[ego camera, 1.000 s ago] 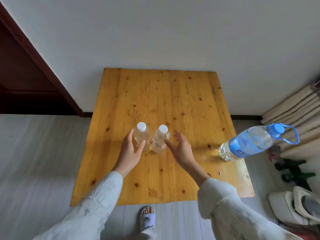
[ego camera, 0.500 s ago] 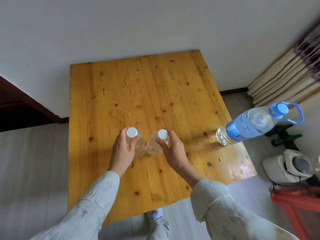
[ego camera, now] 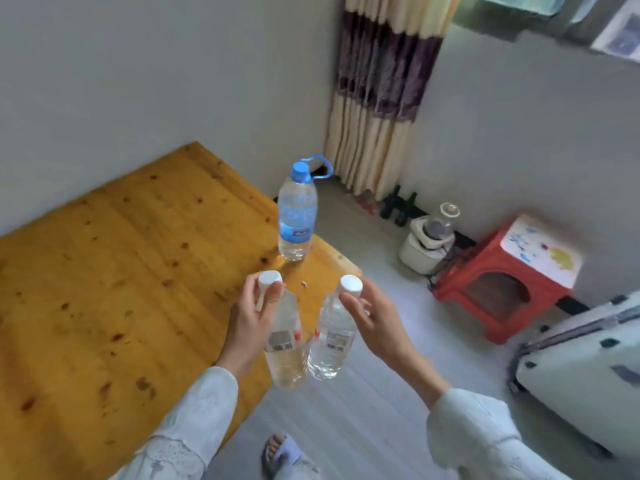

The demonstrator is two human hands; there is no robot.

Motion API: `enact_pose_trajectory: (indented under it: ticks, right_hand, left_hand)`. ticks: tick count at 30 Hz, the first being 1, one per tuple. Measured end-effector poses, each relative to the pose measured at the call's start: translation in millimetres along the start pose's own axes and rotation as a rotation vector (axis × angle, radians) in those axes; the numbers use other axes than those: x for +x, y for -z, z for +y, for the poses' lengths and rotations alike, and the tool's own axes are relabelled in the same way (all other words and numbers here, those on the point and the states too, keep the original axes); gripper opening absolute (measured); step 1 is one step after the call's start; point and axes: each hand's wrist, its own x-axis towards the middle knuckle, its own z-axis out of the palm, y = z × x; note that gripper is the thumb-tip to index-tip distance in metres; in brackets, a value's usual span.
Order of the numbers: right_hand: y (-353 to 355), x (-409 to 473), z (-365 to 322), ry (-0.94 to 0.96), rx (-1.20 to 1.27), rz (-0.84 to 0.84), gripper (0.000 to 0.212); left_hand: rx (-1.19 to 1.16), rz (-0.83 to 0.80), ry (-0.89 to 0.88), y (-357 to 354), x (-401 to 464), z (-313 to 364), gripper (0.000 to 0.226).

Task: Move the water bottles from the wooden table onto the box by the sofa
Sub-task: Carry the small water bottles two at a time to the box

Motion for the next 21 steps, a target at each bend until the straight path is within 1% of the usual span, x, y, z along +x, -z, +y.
enact_pose_trajectory:
  ticks: [2,4,6,7,8,11,13,14,17,19,21]
  right_hand:
    - [47,-35,12,-0.036,0.041,0.124,0.019]
    - [93,-78,22,-0.064,0.070,0.259,0.031]
    - [138,-128,30,-0.084,0.081,0.395,0.047]
    - [159,-153,34,-0.097,0.084,0.458,0.052]
    - [179,-179,39,-0.109,0.091,0.514,0.053]
    - [235,-258,54,-0.184,0.124,0.686,0.039]
    - [267,-308,65,-0.250,0.140,0.818,0.038]
    - [283,-333,70,-0.279,0.144,0.895,0.040]
    - [328,-402,83,-0.339,0.162,1.120,0.039]
    - [354,-443,90,-0.378,0.177,1.245,0.035]
    - [377,-482,98,-0.402,0.185,1.357,0.025]
  left_hand:
    - [-0.006,-0.123,-0.082,-45,-15,25,0.042]
    - [-0.013,-0.238,-0.154,-92,-39,49,0.039]
    - [-0.030,-0.360,-0.211,-141,-71,71,0.047]
    - [-0.039,-0.422,-0.233,-166,-89,82,0.053]
    - [-0.049,-0.480,-0.245,-190,-106,91,0.057]
    - [-0.098,-0.678,-0.287,-267,-160,113,0.060]
    - [-0.112,-0.820,-0.325,-319,-197,127,0.058]
    - [-0.114,-0.889,-0.350,-344,-218,136,0.054]
    - [-0.126,-1.094,-0.408,-414,-277,162,0.025]
    - [-0.129,-1.200,-0.459,-459,-311,176,0.026]
    - [-0.134,-1.300,-0.489,-500,-345,188,0.026]
